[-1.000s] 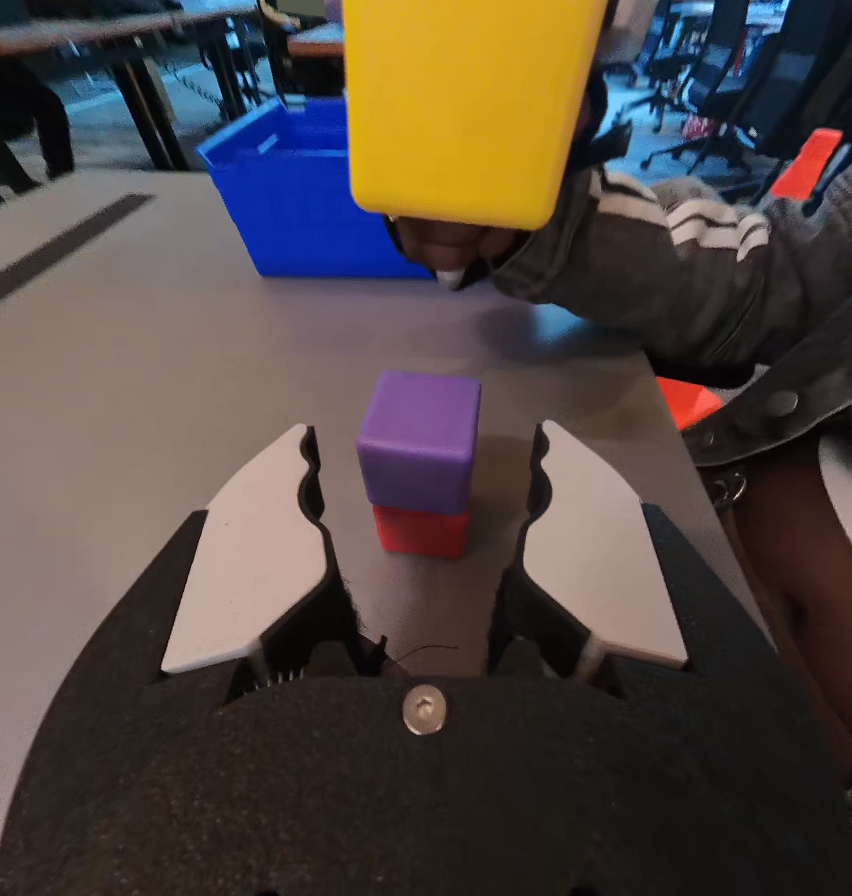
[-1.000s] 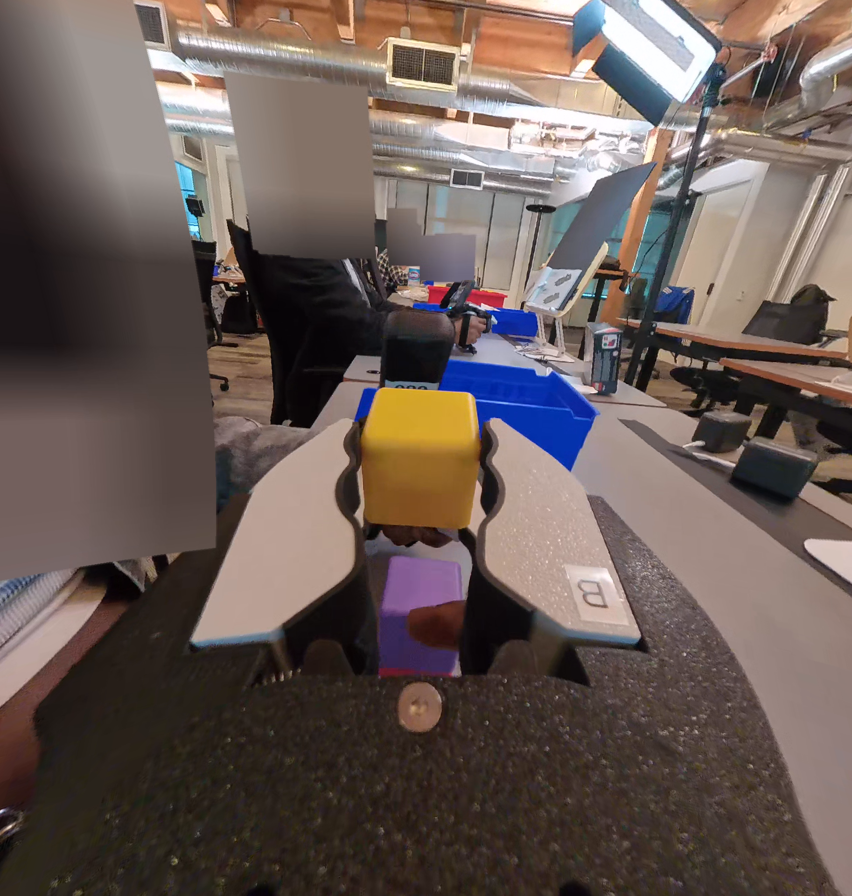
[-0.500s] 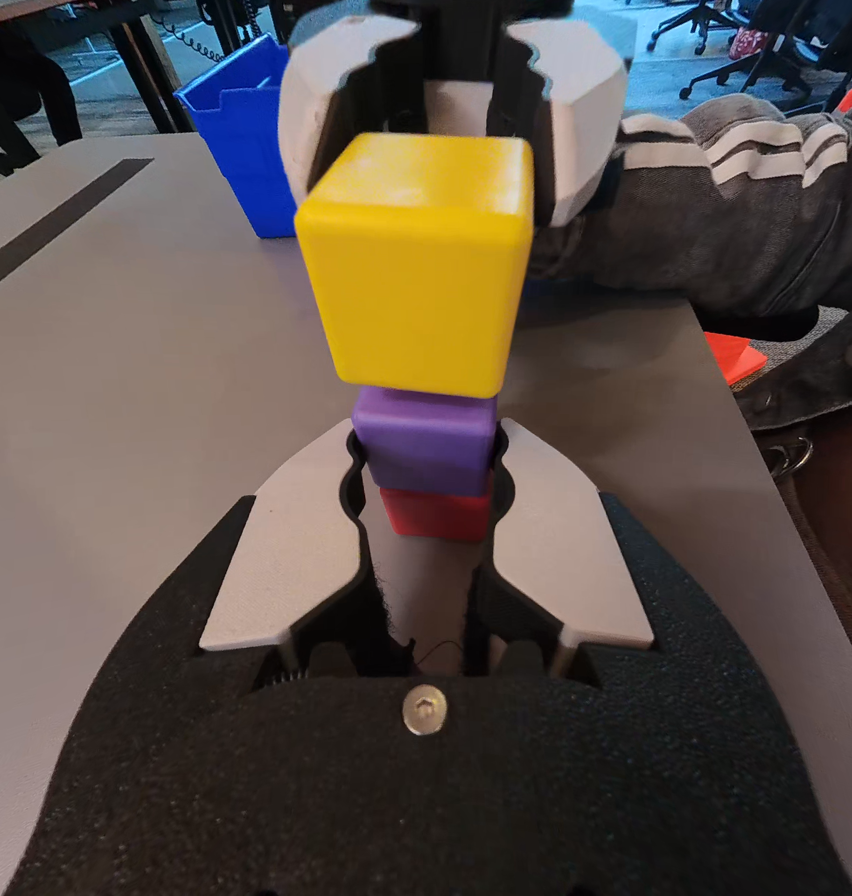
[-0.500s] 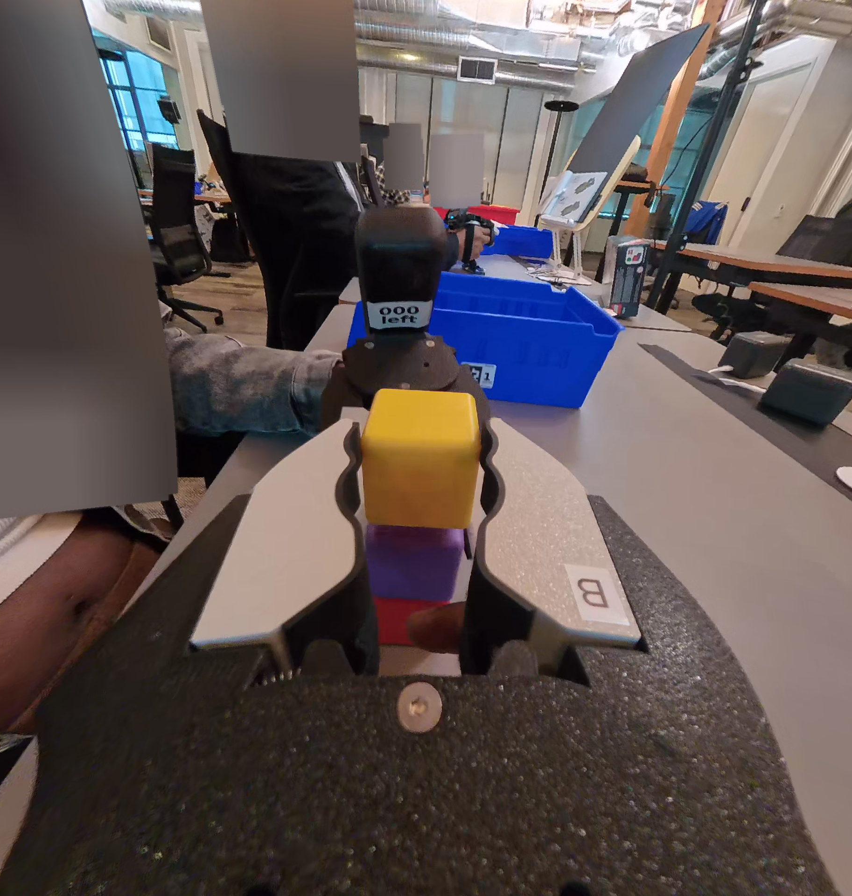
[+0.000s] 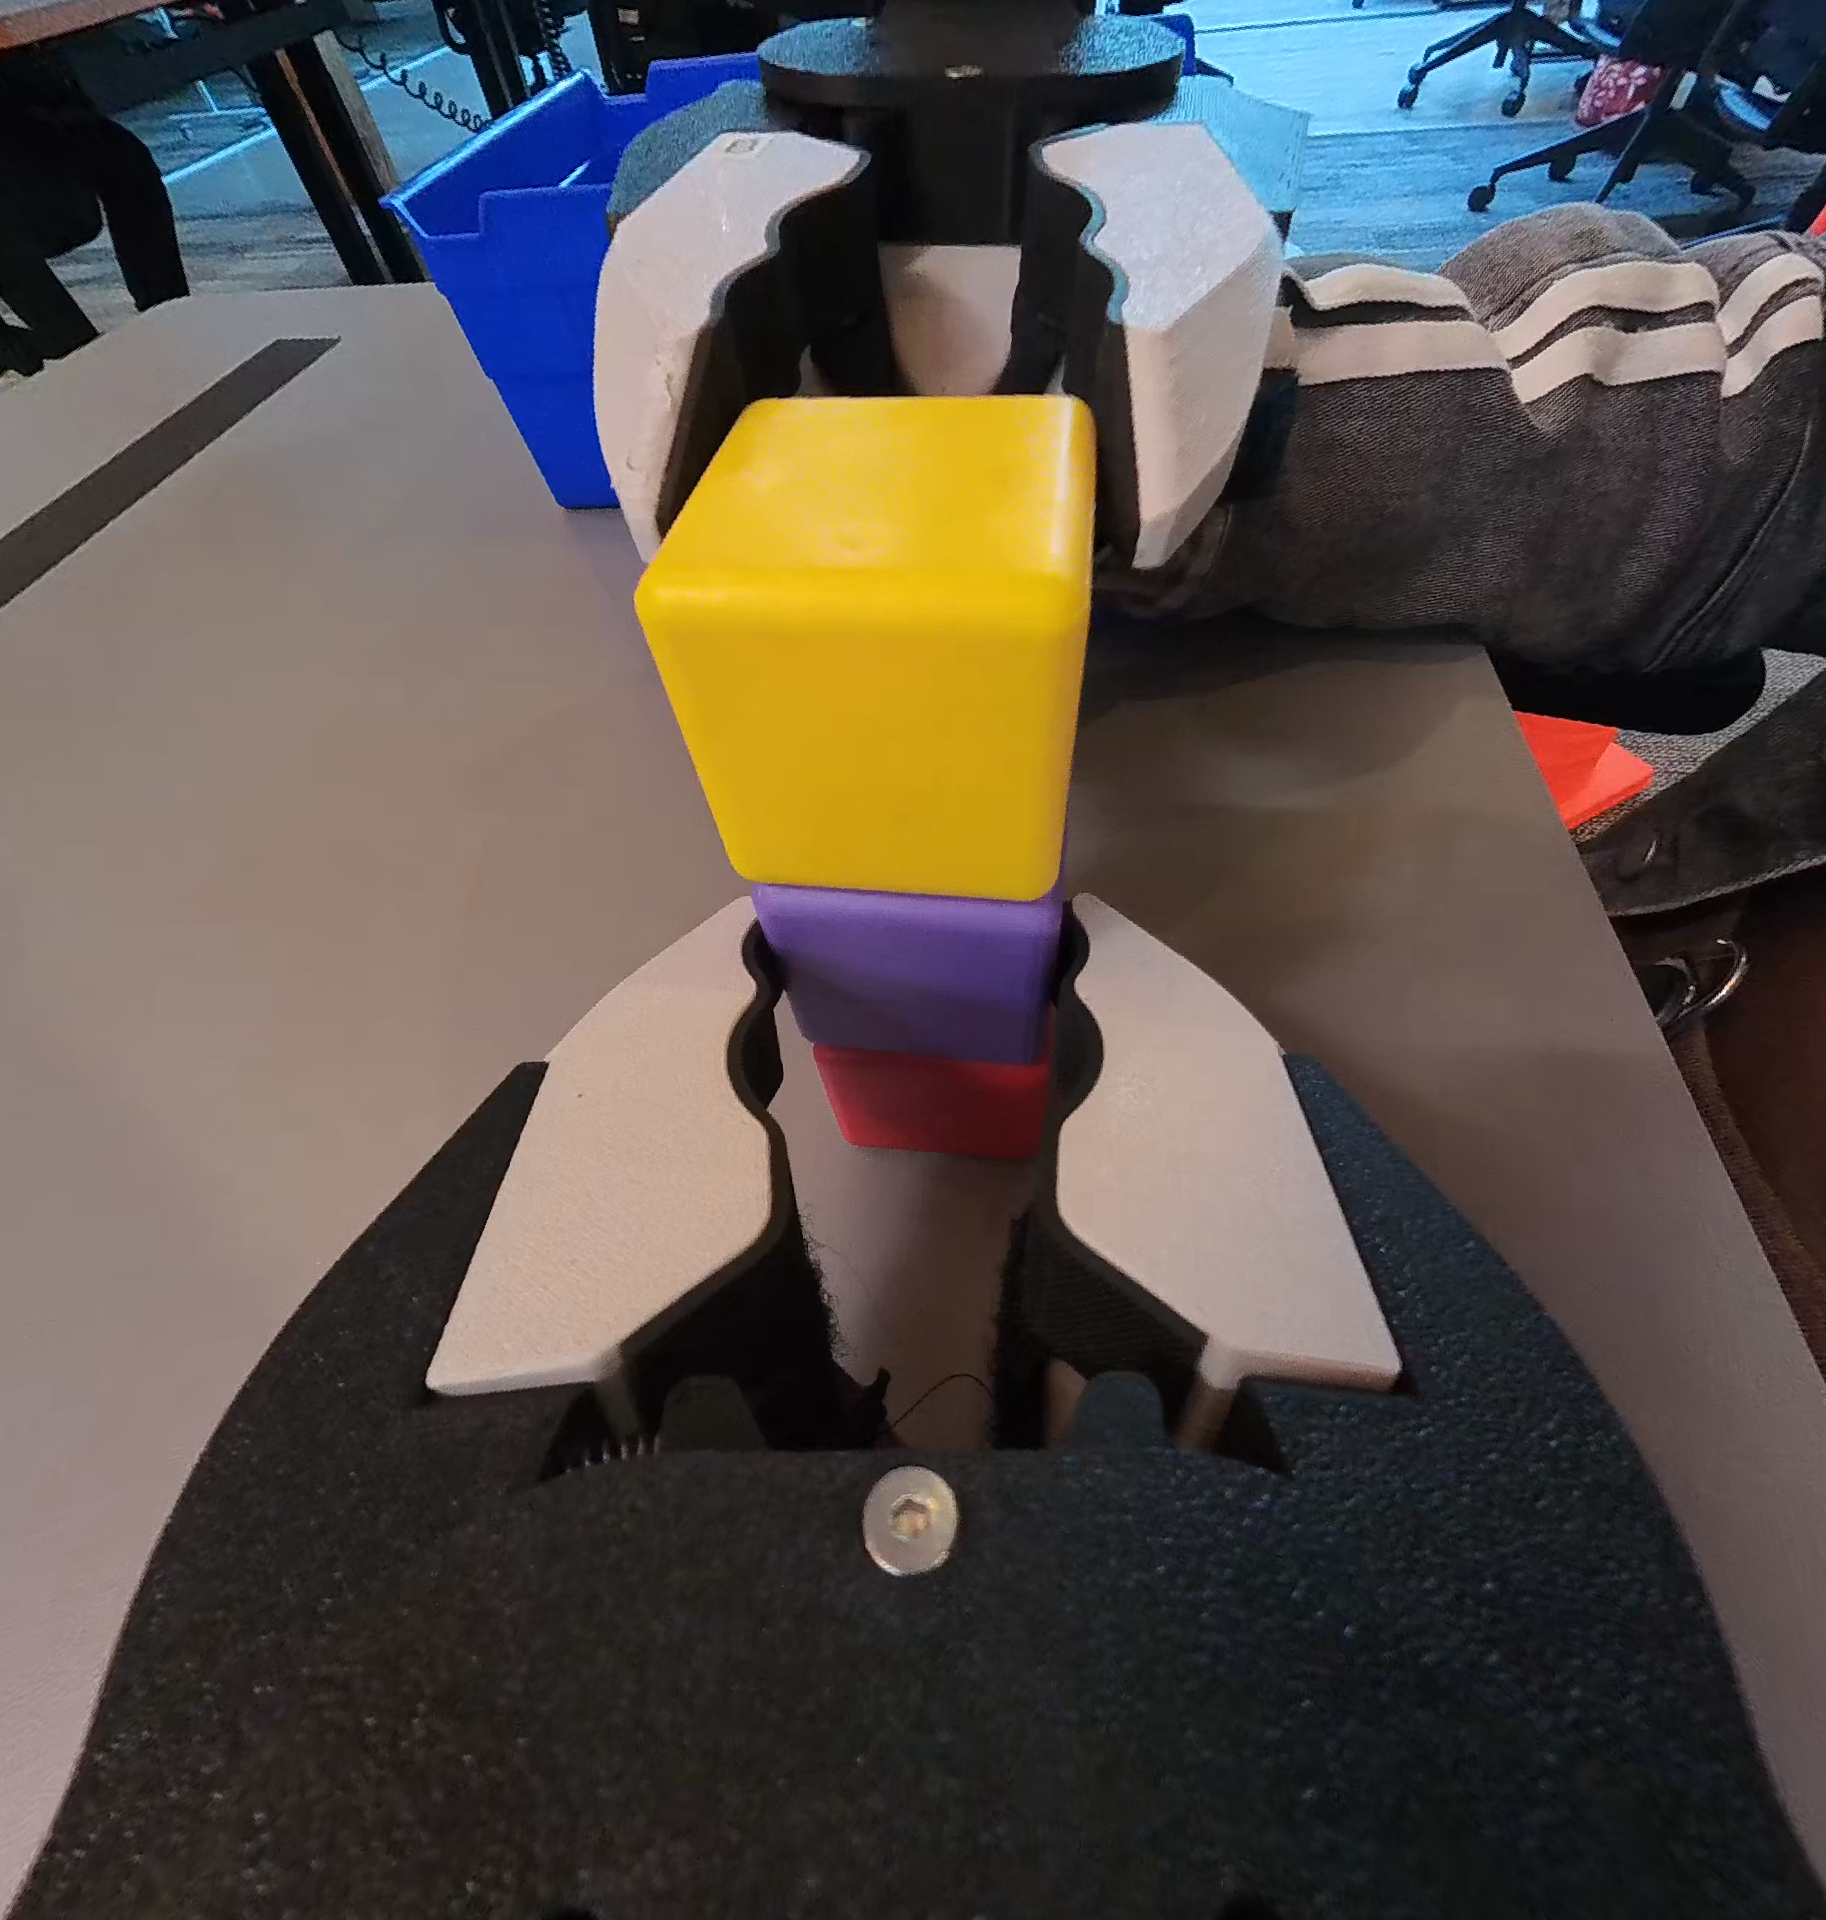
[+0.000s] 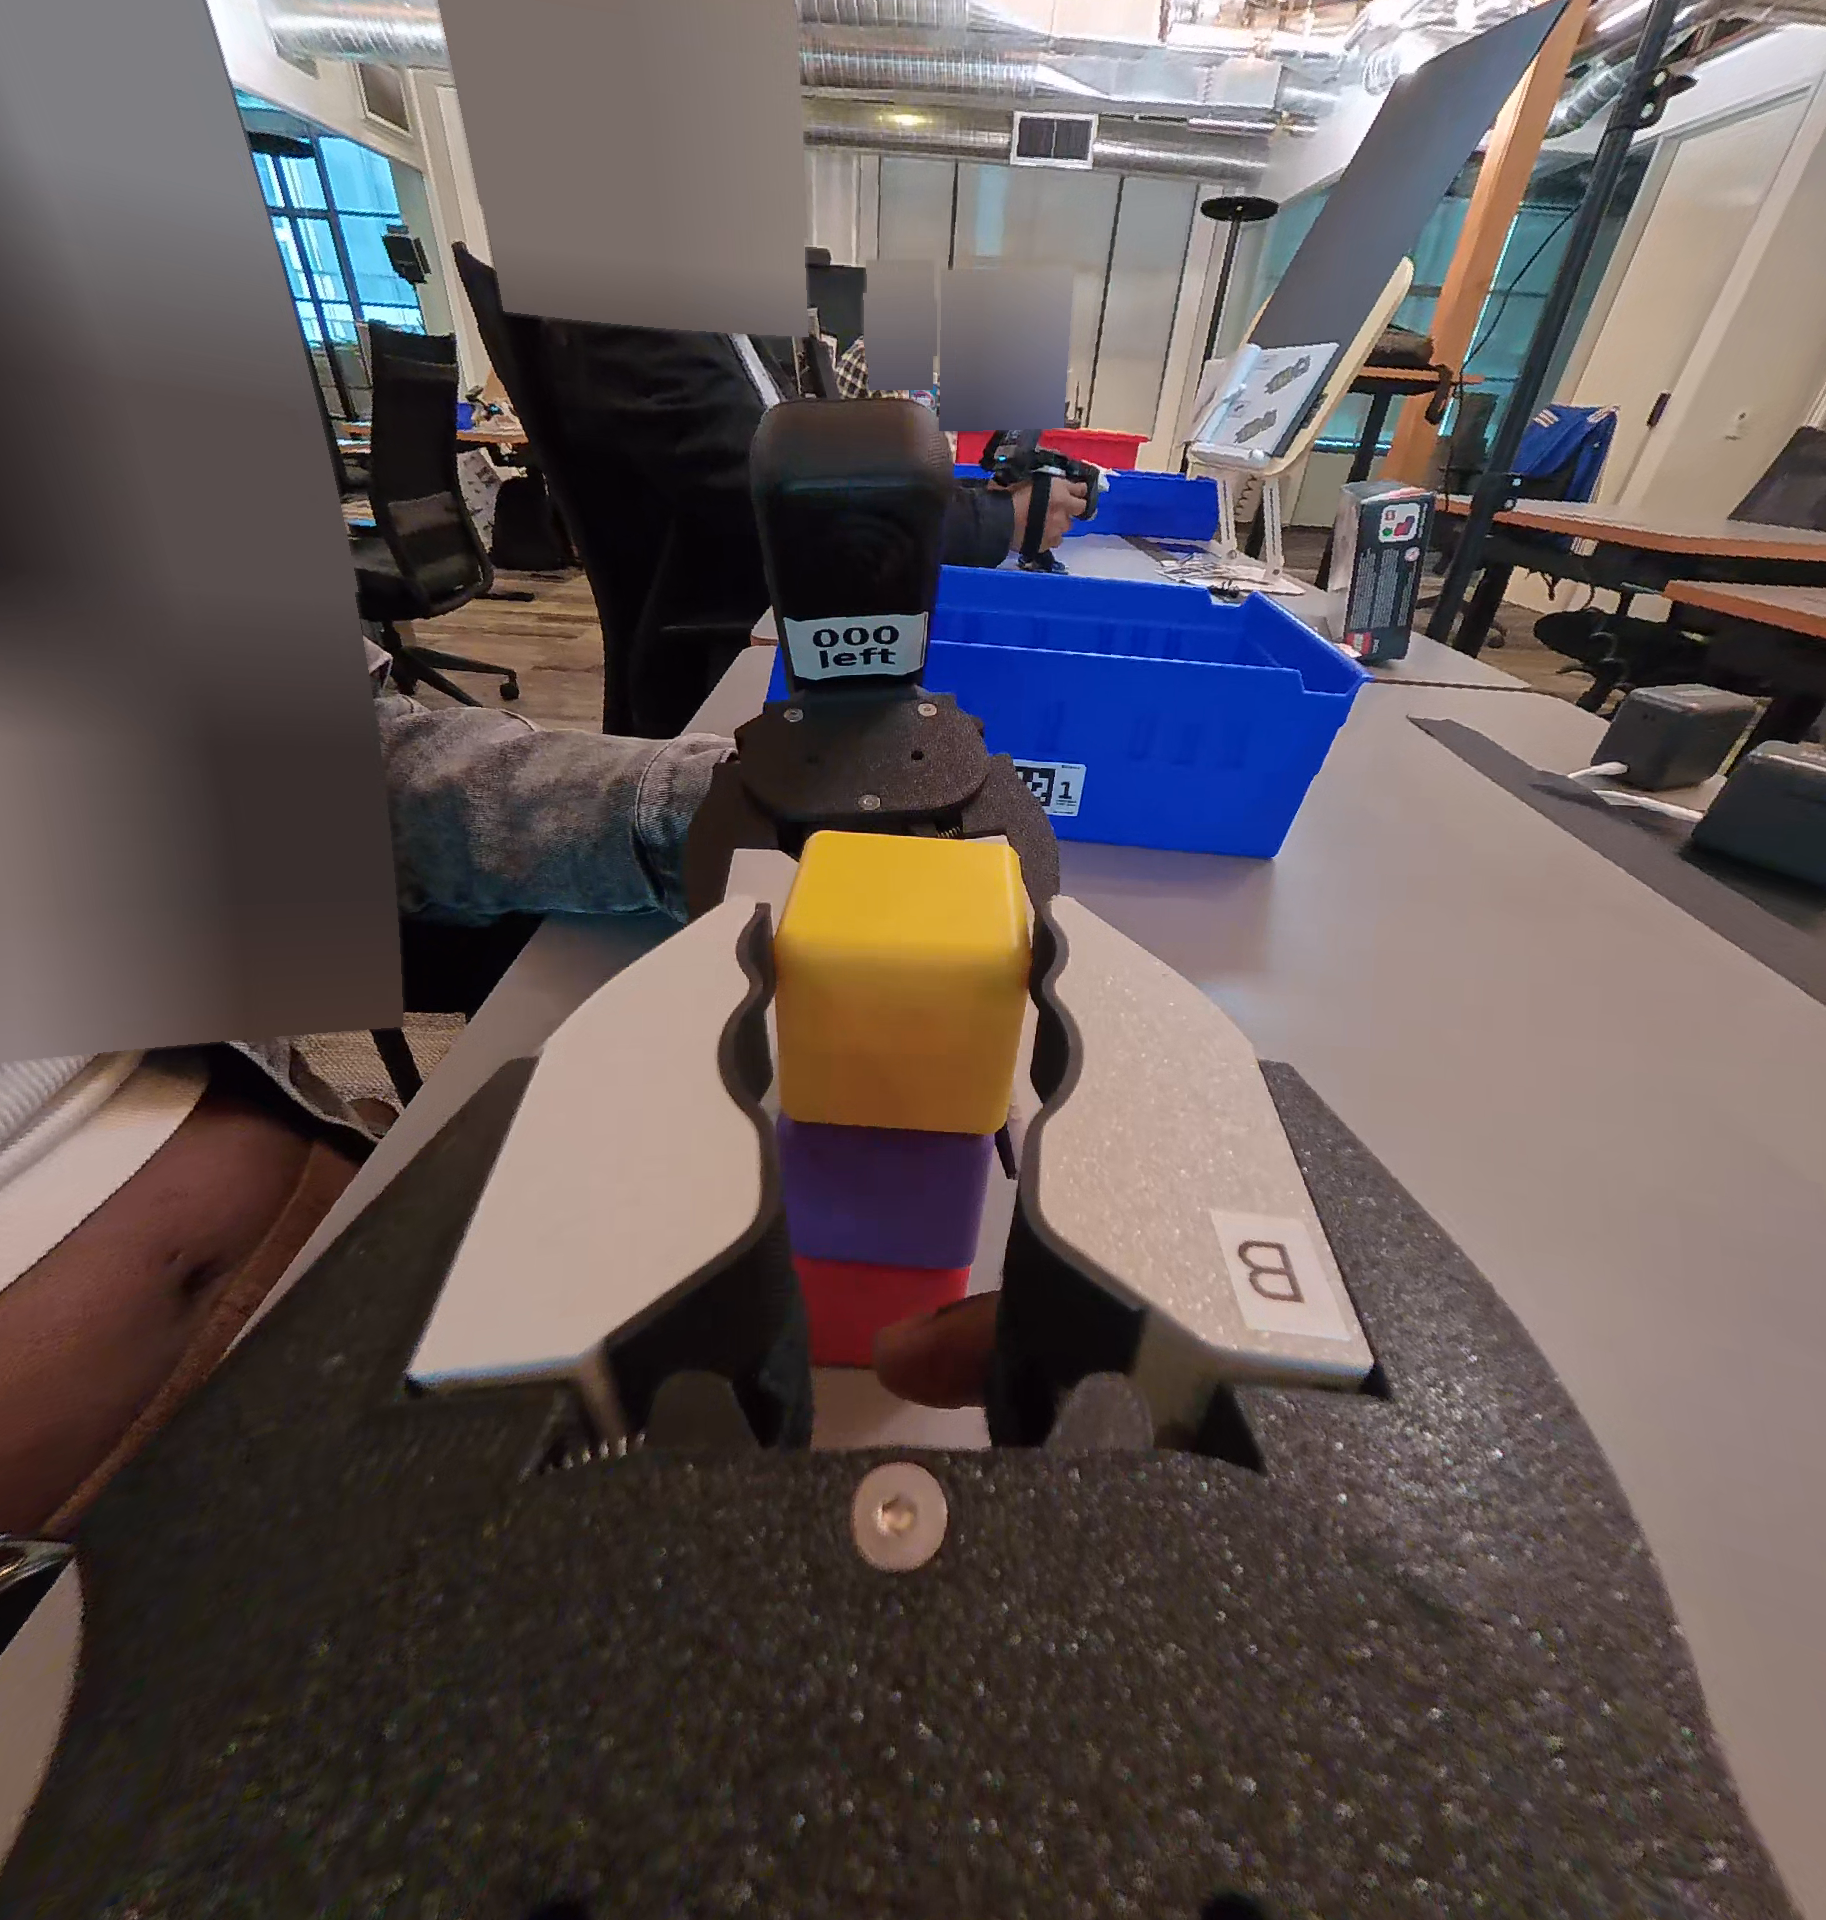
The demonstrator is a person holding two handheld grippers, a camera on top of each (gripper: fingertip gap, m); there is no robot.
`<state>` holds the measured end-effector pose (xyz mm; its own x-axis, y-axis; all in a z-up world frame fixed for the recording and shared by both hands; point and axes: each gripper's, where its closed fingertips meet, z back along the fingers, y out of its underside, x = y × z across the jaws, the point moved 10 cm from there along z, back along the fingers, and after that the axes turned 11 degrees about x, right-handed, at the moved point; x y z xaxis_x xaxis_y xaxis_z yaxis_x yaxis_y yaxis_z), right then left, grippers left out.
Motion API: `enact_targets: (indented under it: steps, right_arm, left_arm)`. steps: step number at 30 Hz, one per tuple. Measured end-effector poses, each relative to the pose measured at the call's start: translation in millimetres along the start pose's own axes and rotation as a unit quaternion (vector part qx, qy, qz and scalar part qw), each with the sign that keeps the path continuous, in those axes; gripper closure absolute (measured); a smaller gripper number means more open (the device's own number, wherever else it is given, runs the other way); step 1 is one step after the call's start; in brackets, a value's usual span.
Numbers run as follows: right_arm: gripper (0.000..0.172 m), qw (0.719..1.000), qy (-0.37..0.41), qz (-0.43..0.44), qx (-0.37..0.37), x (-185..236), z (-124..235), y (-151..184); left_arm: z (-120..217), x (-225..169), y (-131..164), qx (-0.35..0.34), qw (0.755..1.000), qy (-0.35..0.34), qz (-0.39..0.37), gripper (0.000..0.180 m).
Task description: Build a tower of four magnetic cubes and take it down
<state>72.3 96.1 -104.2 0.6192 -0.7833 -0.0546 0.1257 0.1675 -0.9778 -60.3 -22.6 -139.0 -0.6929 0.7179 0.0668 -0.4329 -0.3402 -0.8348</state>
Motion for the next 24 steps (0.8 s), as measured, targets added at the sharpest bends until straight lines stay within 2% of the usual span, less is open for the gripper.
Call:
enact_targets:
  steps: [4,7,9,12,15,17,19,22,24]
  right_arm:
    - [0.124,1.000,-0.005,0.002,-0.003,0,0,0]
    - [0.098,0.999,-0.002,-0.007,-0.040,1,4,-4]
    - [0.086,0.997,0.008,-0.017,-0.070,-1,10,-8]
    - [0.076,0.992,0.032,-0.025,-0.120,-3,20,-12]
    - [0.076,0.990,0.038,-0.023,-0.133,-2,24,-14]
    - [0.076,0.990,0.033,-0.024,-0.135,-1,24,-15]
    - [0.077,0.990,0.031,-0.022,-0.133,0,23,-15]
    - [0.077,0.991,0.030,-0.017,-0.127,1,22,-16]
    - [0.078,0.991,0.029,-0.015,-0.127,2,22,-16]
  left_arm:
    - [0,-1,0,0.002,1.000,0.005,-0.001,0.131]
    - [3,-3,-3,0.011,1.000,0.020,0.007,0.096]
    - [13,-3,-7,-0.007,1.000,0.009,0.016,0.081]
    - [47,-6,-23,-0.051,0.998,-0.044,0.020,0.084]
    - [109,0,-40,-0.042,0.984,-0.166,0.051,0.091]
    - [158,9,-44,-0.039,0.969,-0.230,0.085,0.097]
    - [206,26,-36,-0.005,0.943,-0.306,0.127,0.105]
    - [259,72,1,0.101,0.876,-0.402,0.245,0.098]
    - [276,106,38,0.154,0.832,-0.413,0.338,0.084]
